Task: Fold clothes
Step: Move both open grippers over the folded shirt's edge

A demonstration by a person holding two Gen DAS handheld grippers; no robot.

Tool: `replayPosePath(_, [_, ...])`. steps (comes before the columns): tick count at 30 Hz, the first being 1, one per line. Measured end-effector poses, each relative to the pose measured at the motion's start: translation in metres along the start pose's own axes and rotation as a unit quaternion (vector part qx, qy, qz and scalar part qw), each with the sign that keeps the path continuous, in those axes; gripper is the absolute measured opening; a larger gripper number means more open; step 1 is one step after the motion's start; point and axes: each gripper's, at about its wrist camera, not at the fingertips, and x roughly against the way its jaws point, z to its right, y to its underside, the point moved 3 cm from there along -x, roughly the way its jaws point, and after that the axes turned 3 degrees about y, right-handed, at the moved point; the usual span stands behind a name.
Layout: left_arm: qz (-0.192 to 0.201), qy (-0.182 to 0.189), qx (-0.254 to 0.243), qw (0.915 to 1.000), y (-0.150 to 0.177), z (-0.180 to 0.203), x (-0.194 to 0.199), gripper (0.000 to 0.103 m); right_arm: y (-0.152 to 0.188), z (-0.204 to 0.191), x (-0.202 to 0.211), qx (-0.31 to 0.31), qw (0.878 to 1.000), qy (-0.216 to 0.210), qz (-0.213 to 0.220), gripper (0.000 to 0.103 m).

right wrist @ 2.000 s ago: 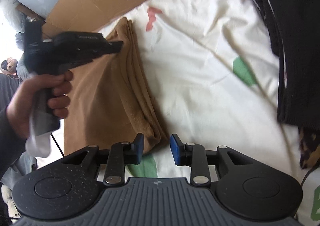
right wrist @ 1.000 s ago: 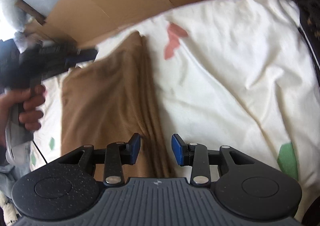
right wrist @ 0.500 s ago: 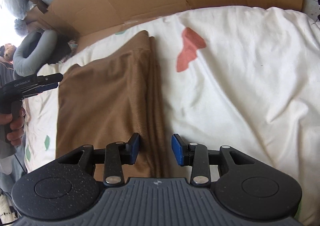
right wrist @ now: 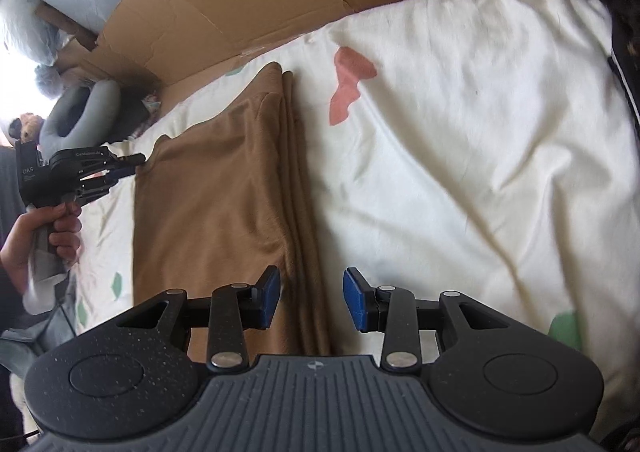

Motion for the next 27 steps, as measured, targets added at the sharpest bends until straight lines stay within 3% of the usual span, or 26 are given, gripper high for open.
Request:
replayPosePath(1, [-0.003,0.0,-0.006,1.0,0.002,0.0,0.003,0.02,0.001,0.0,-0.001,0.002,1.0,0.001,-0.002,0.043])
replayPosePath(3, [-0.016,0.004,-0.025,0.9996,0.009,0.001,0.005,0.041,0.002,0.0,-0.003,0.008,1.0,0.003,-0.008,0.044])
replayPosePath(5, [-0.031,0.005,-0.042,0.9986,0.018,0.0,0.004,0.051,0.002,0.0,-0.005,0.014,1.0,0.006,-0.013,0.045])
replayPosePath(10, [-0.054,0.017,-0.041,0.9976,0.034,-0.008,-0.009,0.051,0.004,-0.001,-0.011,0.029,0.999,0.013,-0.027,0.044])
replayPosePath(13, [-0.051,0.033,-0.034,0.9976,0.028,-0.008,-0.019,0.035,0.005,-0.001,-0.014,0.034,0.999,0.016,-0.035,0.045])
replayPosePath(18, [-0.054,0.042,-0.053,0.9962,0.015,0.0,-0.027,0.024,0.007,-0.001,-0.016,0.031,0.998,0.022,-0.05,0.044])
replayPosePath(20, [-0.05,0.043,-0.047,0.9967,0.013,0.0,-0.021,0.026,0.01,-0.006,-0.013,0.038,0.997,0.029,-0.056,0.044])
replayPosePath(22, [-0.041,0.034,-0.041,0.9977,0.016,-0.003,-0.011,0.033,0.013,-0.01,-0.006,0.051,0.997,0.034,-0.057,0.045])
replayPosePath(24, [-0.036,0.028,-0.037,0.9983,0.024,-0.009,0.003,0.048,0.017,-0.012,0.003,0.061,0.996,0.037,-0.054,0.045])
replayPosePath(27, [-0.046,0.024,-0.03,0.9982,0.042,-0.018,0.023,0.049,0.022,-0.012,0.015,0.064,0.996,0.041,-0.048,0.045])
